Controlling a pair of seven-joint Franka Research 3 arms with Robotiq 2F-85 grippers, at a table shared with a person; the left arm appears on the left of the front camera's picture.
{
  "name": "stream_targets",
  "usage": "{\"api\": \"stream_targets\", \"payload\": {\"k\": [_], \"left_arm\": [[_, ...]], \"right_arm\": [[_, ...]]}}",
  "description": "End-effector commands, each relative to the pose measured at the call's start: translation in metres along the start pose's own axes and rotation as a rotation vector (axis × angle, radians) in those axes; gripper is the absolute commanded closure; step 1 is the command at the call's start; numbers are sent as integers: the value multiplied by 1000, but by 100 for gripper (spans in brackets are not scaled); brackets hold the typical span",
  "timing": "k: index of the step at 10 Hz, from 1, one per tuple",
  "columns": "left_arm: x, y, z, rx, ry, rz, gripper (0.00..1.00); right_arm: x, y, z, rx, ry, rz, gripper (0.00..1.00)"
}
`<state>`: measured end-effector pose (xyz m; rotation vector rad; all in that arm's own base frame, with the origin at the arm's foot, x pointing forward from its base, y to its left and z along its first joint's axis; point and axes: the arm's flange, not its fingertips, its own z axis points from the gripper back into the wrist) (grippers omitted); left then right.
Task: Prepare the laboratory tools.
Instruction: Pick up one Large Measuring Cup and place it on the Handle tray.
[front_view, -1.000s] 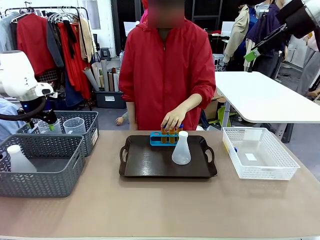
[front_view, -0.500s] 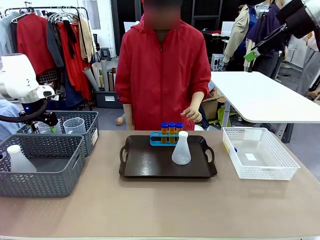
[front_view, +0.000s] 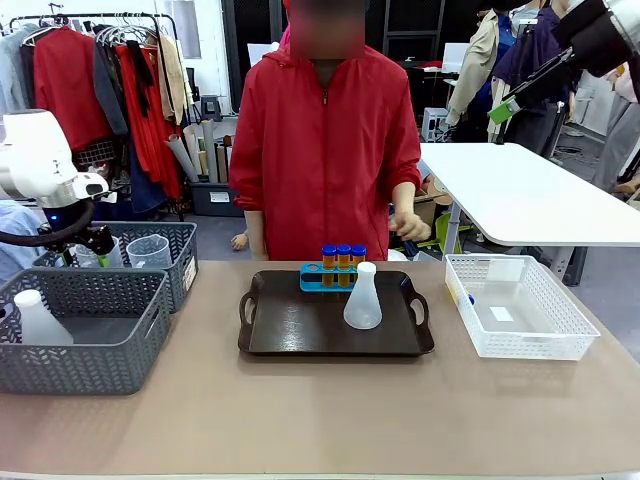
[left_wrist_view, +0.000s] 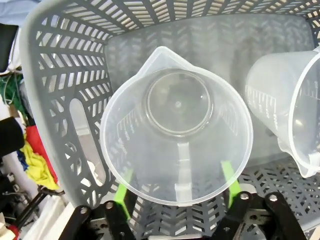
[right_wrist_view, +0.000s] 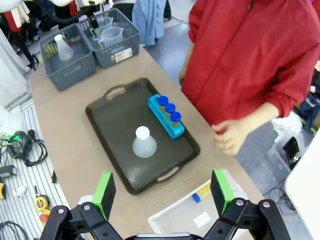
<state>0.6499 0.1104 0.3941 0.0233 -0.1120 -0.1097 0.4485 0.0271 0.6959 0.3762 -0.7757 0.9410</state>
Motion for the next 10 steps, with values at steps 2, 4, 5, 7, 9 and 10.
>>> {"api": "stream_targets", "payload": {"k": [2,4,5,7,9,10], "left_arm": [[4,6,3,-9,-5,-11,73],[3,7,4,-6,-7,-7,100],[4,7,4,-7,-8,-5,100],[3,10,7,-6,-11,0,100],[3,10,10,-6,-13,15,100],[3,12,15,4,-17,17,100]], "right_arm": [[1,0,0,12,-14,7,0],[1,0,0,12,-14,7,0],[1,0,0,12,-14,7,0],[1,0,0,12,-14,7,0],[1,0,0,12,-14,7,0],[1,0,0,12,-14,7,0]]}}
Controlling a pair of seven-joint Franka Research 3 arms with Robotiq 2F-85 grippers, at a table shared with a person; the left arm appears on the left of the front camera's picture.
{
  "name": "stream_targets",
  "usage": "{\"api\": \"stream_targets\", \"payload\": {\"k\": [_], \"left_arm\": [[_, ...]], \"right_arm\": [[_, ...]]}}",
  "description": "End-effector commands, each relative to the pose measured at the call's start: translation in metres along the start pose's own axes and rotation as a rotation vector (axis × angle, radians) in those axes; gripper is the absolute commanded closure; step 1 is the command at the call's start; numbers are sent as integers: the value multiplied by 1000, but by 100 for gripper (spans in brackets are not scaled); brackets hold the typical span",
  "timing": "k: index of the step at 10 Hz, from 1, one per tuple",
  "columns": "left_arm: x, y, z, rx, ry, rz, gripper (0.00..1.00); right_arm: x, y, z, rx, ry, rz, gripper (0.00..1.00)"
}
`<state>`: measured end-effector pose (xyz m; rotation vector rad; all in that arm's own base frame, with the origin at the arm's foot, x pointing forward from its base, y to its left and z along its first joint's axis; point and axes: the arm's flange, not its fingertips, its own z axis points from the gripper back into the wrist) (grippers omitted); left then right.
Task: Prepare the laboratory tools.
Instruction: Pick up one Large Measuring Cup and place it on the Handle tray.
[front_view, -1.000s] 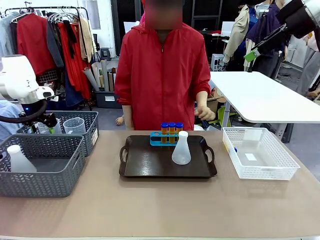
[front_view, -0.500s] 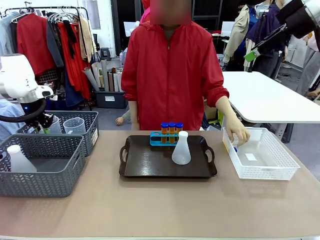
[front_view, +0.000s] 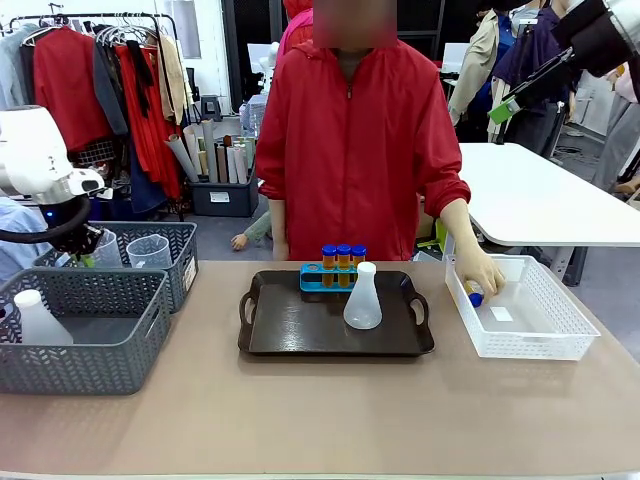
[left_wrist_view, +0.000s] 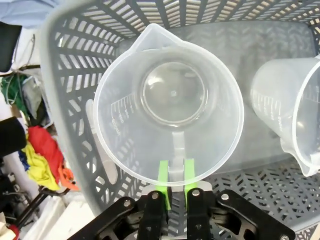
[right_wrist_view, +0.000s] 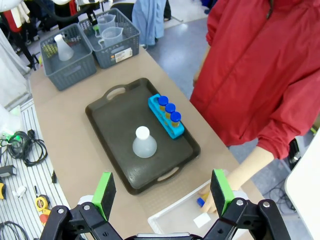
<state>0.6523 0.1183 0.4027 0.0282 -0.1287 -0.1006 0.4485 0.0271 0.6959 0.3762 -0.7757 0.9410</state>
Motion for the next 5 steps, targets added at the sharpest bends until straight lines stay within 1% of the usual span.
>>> {"api": "stream_targets", "payload": {"k": [1,2,4,5], "left_arm": [[0,3,15,-9,-3,21,100],[1,1,29,2,-16,22,100],[-4,-9,81,0,-54,-4,100],[-6,-15,108,-4,-81,-44,100]], "right_arm": [[1,0,0,12,-14,7,0],[1,0,0,12,-14,7,0],[1,0,0,12,-14,7,0],[1,0,0,12,-14,7,0]]}}
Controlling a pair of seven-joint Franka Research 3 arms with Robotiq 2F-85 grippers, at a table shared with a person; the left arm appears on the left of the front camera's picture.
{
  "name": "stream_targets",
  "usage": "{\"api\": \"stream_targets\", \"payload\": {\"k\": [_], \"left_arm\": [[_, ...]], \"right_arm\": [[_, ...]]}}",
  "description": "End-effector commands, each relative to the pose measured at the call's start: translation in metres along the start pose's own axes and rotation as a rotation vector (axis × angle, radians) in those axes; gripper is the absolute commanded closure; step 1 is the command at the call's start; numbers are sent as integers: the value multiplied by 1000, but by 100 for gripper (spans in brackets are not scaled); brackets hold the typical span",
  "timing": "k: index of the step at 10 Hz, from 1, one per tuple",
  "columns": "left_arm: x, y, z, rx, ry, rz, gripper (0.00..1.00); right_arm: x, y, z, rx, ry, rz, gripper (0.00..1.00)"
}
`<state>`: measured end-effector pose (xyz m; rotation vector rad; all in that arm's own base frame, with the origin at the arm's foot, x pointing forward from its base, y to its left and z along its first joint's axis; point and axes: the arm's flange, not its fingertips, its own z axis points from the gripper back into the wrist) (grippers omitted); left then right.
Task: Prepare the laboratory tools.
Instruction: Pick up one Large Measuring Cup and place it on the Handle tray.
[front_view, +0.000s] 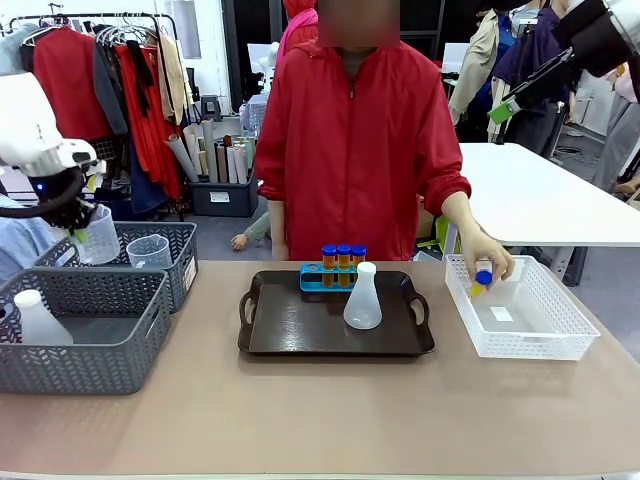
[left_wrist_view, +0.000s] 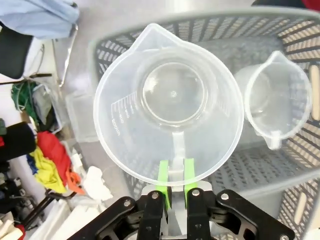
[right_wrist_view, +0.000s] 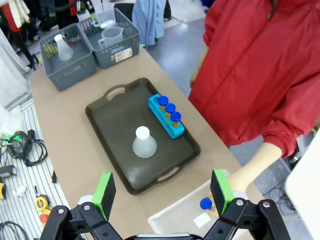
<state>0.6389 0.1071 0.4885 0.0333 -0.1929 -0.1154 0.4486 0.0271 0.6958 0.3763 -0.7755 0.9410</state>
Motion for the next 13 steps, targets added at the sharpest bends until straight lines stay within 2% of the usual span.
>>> {"api": "stream_targets", "payload": {"k": [1,5,7,10,11,12,13], "left_arm": [[-4,-12,49,-5,-17,-41,100],[-22,-43,162,9,-30,-220,100],[-28,-42,216,4,-66,-257,100],[-34,-42,270,-4,-35,-376,100],[-34,-40,281,12,-52,-377,100],[-34,-37,288,23,-84,-352,100],[-45,-49,271,5,-56,-352,100]], "right_arm": [[1,0,0,12,-15,7,0],[1,0,0,12,-15,7,0],[1,0,0,12,-15,7,0],[1,0,0,12,-15,7,0],[1,0,0,12,-15,7,0],[1,0,0,12,-15,7,0],[1,0,0,12,-15,7,0]]}}
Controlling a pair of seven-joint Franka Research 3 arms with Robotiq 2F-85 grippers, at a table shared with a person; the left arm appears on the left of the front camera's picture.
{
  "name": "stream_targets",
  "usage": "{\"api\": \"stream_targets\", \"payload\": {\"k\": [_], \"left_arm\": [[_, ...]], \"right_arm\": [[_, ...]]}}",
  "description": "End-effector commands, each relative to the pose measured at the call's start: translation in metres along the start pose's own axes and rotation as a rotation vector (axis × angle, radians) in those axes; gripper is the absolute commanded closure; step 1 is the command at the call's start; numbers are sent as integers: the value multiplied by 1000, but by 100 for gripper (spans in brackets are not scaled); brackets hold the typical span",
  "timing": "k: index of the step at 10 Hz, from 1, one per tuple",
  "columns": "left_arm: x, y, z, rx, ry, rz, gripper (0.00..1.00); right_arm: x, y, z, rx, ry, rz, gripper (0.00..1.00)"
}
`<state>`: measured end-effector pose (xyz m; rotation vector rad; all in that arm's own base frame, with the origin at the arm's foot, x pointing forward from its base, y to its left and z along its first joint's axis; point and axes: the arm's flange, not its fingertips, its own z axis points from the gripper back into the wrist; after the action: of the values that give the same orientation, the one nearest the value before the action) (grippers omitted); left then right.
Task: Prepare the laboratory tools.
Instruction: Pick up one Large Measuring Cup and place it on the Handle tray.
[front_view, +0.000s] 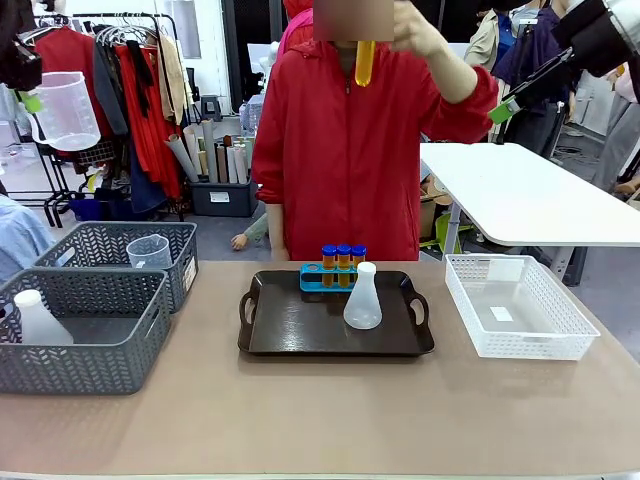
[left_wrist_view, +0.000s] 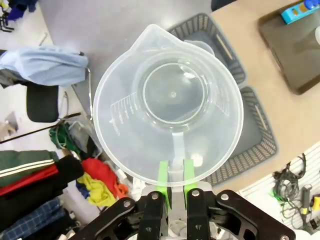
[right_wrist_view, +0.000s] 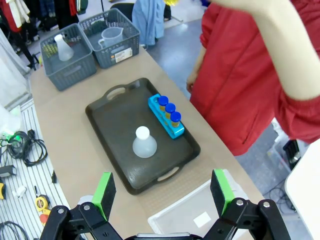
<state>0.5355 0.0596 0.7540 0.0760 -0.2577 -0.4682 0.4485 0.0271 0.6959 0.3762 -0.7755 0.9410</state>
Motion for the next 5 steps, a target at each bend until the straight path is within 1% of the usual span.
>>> {"api": "stream_targets", "payload": {"k": [1,5], "left_arm": [[0,-3,-10,-11,14,1,100],[0,-3,-10,-11,14,1,100]], "right_arm": [[1,0,0,12,-15,7,0],[1,0,0,12,-15,7,0]]}}
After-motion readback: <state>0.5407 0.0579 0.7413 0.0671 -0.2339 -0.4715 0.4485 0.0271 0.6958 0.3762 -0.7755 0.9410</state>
